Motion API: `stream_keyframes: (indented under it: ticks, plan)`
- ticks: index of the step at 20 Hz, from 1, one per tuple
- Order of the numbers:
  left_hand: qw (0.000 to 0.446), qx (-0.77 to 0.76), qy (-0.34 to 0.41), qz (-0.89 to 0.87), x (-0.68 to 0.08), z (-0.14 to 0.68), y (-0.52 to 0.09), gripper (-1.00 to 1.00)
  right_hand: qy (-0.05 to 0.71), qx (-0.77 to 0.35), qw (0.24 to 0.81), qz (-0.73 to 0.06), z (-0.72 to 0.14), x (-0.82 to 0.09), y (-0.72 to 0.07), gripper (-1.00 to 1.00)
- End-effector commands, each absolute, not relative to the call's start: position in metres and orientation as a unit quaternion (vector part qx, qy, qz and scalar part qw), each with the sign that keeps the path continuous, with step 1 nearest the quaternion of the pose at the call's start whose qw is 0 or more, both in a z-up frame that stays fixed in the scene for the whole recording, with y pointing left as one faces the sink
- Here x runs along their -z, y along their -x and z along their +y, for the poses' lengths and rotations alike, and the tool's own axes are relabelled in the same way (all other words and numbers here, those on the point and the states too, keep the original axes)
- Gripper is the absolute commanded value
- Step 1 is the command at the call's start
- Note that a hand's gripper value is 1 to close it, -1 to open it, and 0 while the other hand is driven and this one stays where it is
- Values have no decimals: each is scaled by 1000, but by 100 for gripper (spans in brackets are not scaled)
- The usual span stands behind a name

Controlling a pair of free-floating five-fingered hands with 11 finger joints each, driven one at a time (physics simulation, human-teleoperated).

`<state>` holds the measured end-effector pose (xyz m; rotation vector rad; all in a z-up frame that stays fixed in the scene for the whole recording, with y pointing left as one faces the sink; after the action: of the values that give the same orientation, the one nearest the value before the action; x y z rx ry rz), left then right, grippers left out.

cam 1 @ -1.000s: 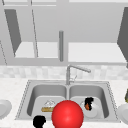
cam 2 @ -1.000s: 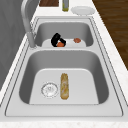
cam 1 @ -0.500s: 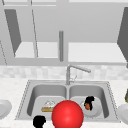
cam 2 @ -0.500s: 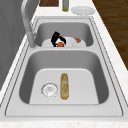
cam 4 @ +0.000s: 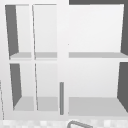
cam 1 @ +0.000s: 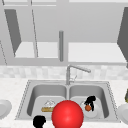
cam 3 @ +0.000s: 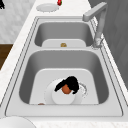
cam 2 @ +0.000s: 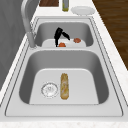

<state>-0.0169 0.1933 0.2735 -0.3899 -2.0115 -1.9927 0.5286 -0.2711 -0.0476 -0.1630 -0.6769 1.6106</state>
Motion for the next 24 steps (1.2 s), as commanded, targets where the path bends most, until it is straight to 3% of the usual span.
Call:
stream_keyframes:
  ticks: [1, 24]
  plan:
    - [141, 690, 135, -697, -274, 193, 17, 0, 78, -689, 652, -305, -271, 34, -520, -100]
    - [141, 690, 135, -697, -274, 193, 17, 0, 201, -679, 591, -386, -271, -35, -462, -100]
